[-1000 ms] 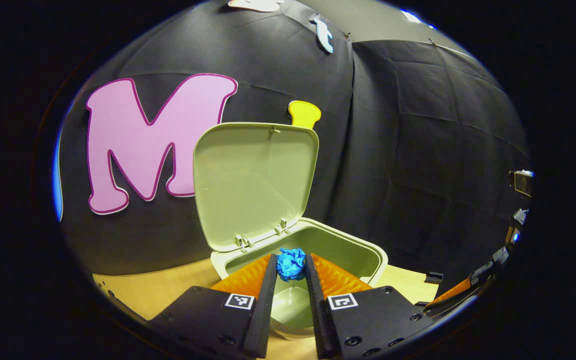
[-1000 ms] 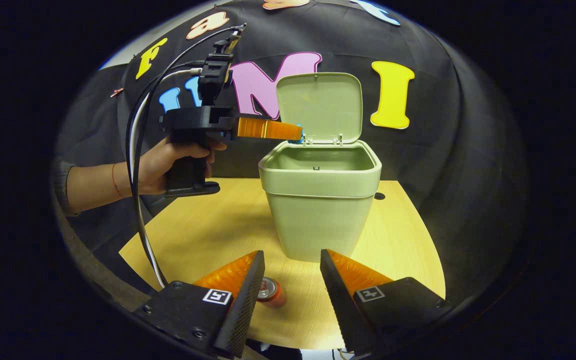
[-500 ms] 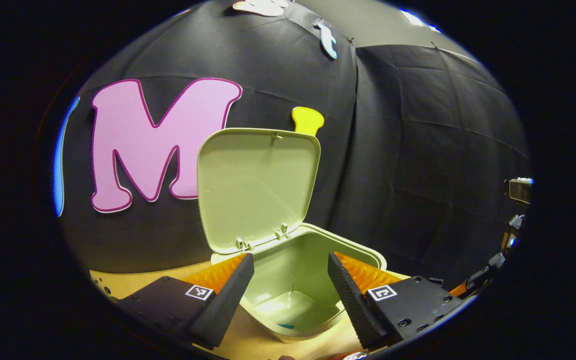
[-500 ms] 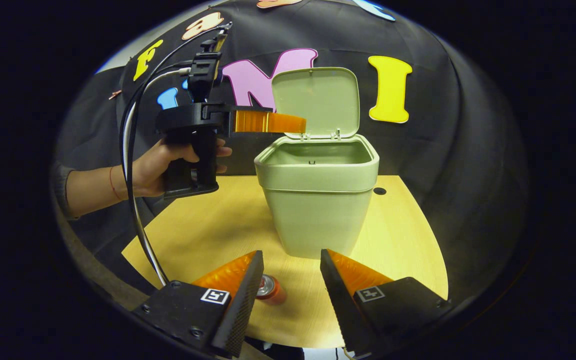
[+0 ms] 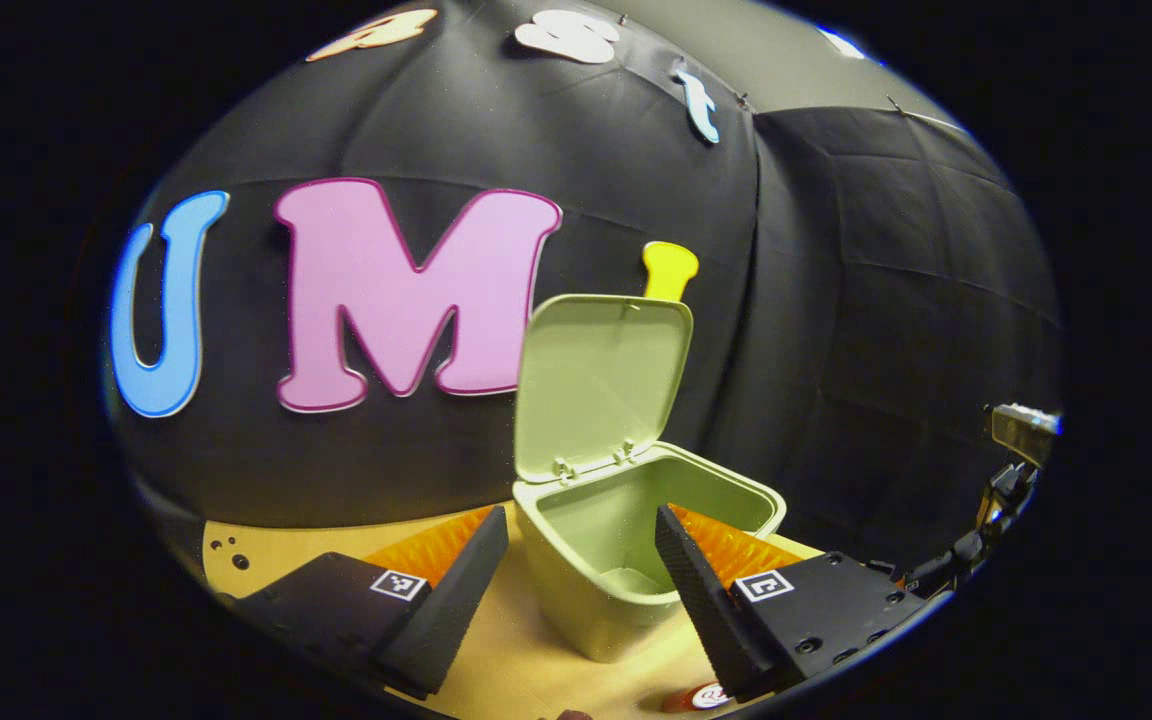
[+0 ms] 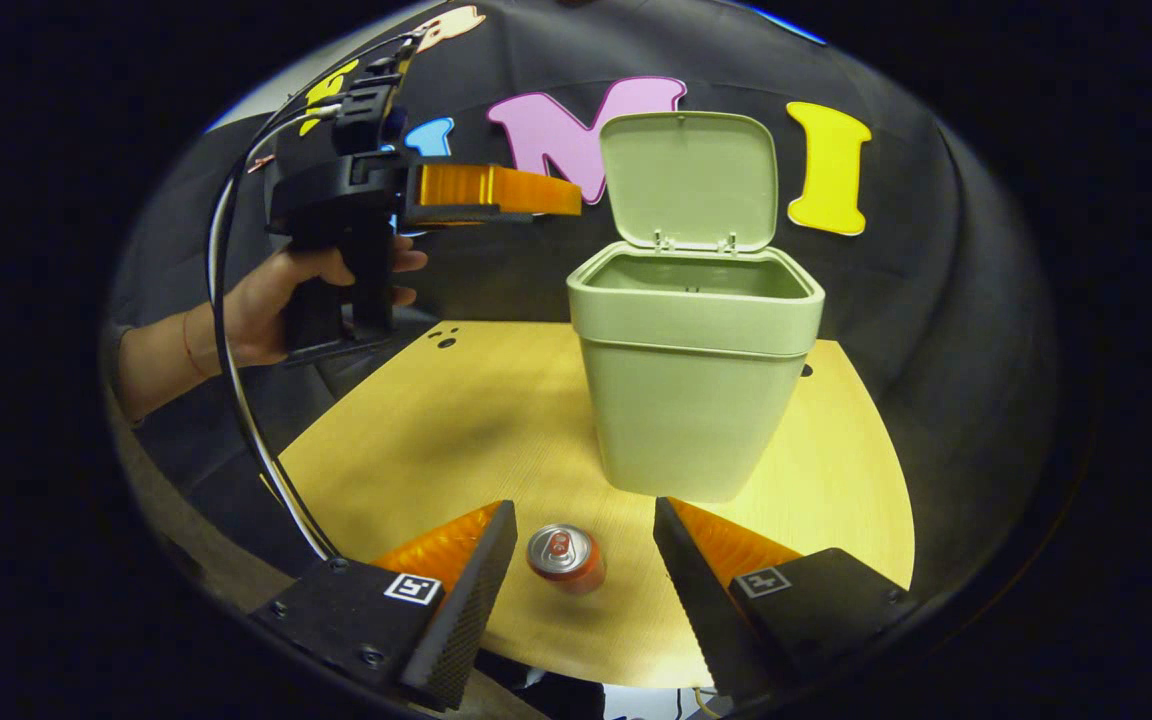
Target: Press the lid of the desktop garbage bin to open it, pick up the crumpled paper on the desktop and throw it into the bin, then pick up the pop can on the desktop and drop it into the bin, and finally close the garbage bin lid.
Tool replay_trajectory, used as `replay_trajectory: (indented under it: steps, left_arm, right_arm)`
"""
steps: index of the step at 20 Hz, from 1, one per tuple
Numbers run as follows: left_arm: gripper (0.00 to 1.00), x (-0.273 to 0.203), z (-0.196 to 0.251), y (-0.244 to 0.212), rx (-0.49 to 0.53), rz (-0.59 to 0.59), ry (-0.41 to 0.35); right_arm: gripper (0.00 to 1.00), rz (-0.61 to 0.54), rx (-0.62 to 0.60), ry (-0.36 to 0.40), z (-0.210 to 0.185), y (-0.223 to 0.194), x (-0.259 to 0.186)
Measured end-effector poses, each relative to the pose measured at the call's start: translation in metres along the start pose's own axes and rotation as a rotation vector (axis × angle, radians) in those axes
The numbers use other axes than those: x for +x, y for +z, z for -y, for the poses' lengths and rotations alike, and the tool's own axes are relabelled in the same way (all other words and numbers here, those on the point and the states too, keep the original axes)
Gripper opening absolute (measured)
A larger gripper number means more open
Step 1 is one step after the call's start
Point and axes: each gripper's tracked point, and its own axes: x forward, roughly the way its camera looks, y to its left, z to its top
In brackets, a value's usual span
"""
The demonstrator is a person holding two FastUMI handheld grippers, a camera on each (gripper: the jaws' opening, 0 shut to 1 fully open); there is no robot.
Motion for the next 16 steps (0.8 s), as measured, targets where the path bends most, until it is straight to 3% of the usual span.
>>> replay_trajectory:
  steps: [6, 16]
  left_arm:
    - [0.96, -0.068, -0.035, -0.008, -0.013, 0.01, 0.121]
    - [0.96, -0.159, -0.071, -0.076, -0.121, -0.07, 0.3]
  right_arm:
    - [0.9, -0.088, -0.06, 0.024, -0.012, -0.03, 0.021]
    - [0.9, -0.209, -0.14, 0.033, -0.012, -0.079, 0.057]
